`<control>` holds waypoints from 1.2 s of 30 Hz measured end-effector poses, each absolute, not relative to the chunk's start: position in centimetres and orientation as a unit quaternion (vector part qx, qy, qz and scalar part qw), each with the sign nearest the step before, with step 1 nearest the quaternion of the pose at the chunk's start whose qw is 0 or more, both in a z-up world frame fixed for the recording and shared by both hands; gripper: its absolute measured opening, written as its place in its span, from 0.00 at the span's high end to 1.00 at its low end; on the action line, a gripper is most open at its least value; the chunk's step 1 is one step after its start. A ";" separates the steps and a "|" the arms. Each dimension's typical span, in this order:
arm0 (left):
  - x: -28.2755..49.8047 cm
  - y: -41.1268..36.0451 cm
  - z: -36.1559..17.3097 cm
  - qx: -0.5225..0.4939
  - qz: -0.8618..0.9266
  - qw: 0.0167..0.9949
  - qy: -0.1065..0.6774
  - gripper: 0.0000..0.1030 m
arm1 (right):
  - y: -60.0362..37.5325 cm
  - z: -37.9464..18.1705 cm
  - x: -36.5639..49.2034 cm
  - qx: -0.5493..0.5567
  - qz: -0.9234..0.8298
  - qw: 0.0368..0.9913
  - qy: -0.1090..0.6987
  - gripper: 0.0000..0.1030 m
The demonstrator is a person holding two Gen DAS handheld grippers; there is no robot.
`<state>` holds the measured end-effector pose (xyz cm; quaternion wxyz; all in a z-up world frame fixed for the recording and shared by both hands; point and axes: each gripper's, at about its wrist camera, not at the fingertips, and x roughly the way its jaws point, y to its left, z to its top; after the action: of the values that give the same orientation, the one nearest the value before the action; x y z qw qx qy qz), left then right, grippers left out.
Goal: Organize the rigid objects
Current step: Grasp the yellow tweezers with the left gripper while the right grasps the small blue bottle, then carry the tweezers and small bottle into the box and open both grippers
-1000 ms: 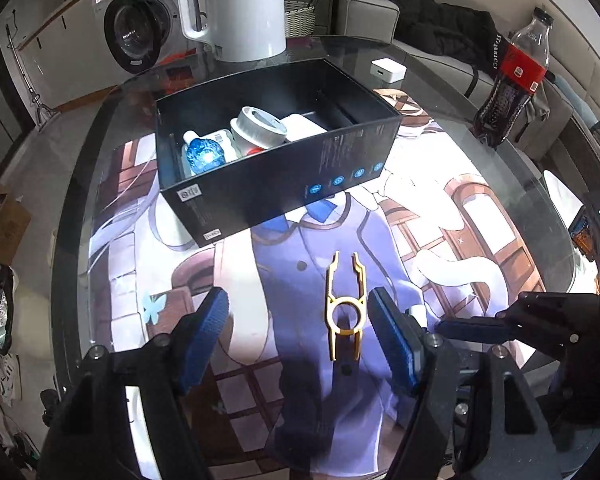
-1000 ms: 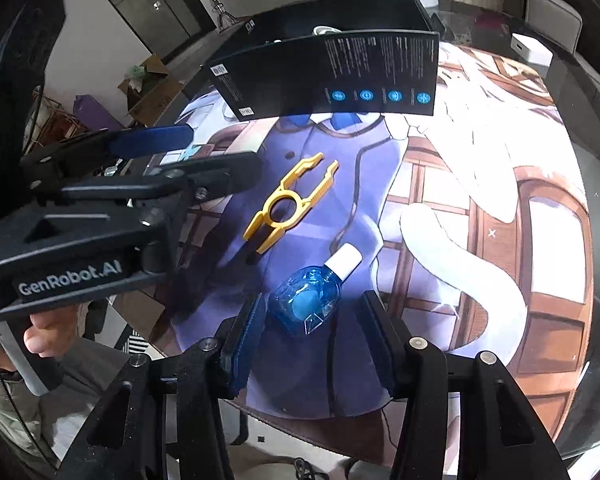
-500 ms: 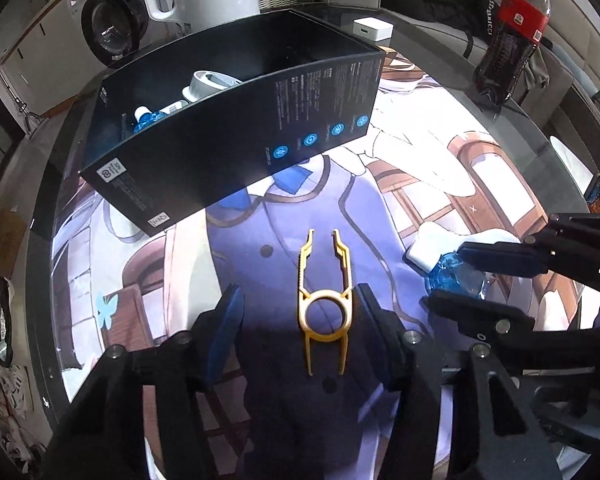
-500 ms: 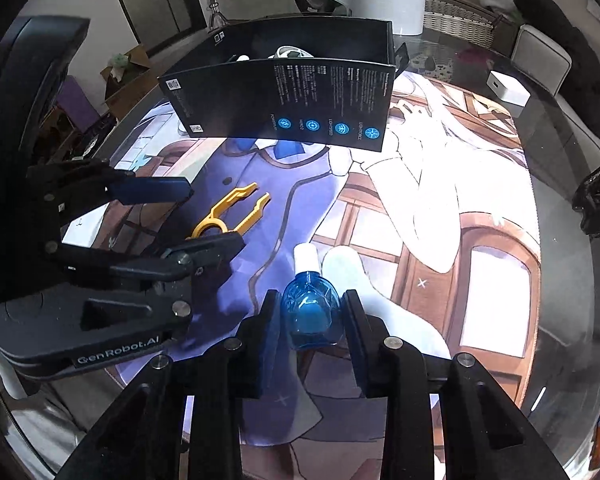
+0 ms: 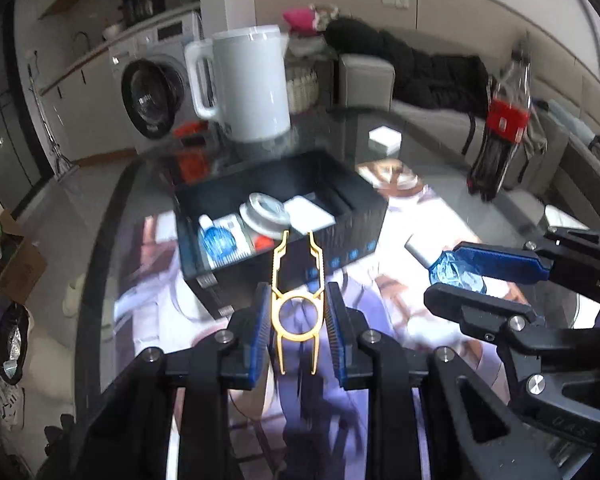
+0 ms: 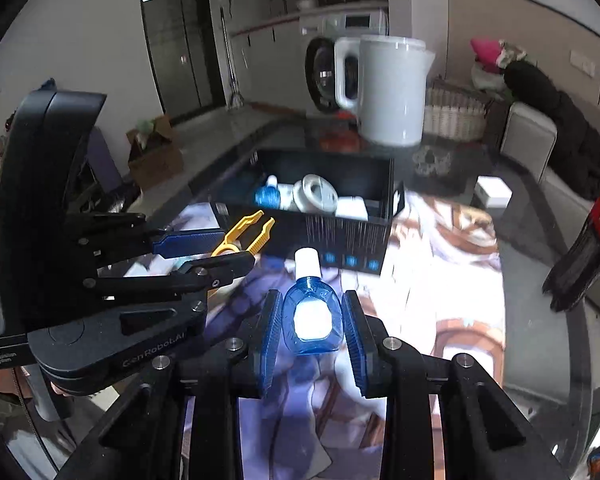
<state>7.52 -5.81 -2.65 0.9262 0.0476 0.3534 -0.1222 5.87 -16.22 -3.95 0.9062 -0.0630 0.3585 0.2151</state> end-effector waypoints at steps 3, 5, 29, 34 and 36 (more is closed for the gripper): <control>5.6 -4.6 0.8 0.043 -0.095 0.961 0.254 0.76 | -15.8 -1.1 4.5 -0.068 0.223 0.934 0.269 0.71; 4.6 -3.8 2.5 0.037 -0.075 0.977 0.198 0.76 | -15.4 0.4 3.5 -0.077 0.222 0.947 0.221 0.71; 19.2 -2.7 -6.3 -0.033 -0.050 0.905 0.421 0.74 | -13.6 -6.3 20.2 -0.005 0.167 0.902 0.398 0.50; 16.3 -1.8 -4.9 -0.045 -0.050 0.928 0.367 0.47 | -15.4 -4.8 18.0 0.017 0.186 0.916 0.356 0.42; 14.9 -2.0 -3.9 -0.032 -0.040 0.944 0.325 0.43 | -15.6 -4.2 16.7 0.010 0.190 0.926 0.326 0.37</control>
<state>14.86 -2.04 -3.92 0.9443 -0.0317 0.3252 -0.0403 16.67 -15.64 -4.16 0.9262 0.0102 0.3257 0.1897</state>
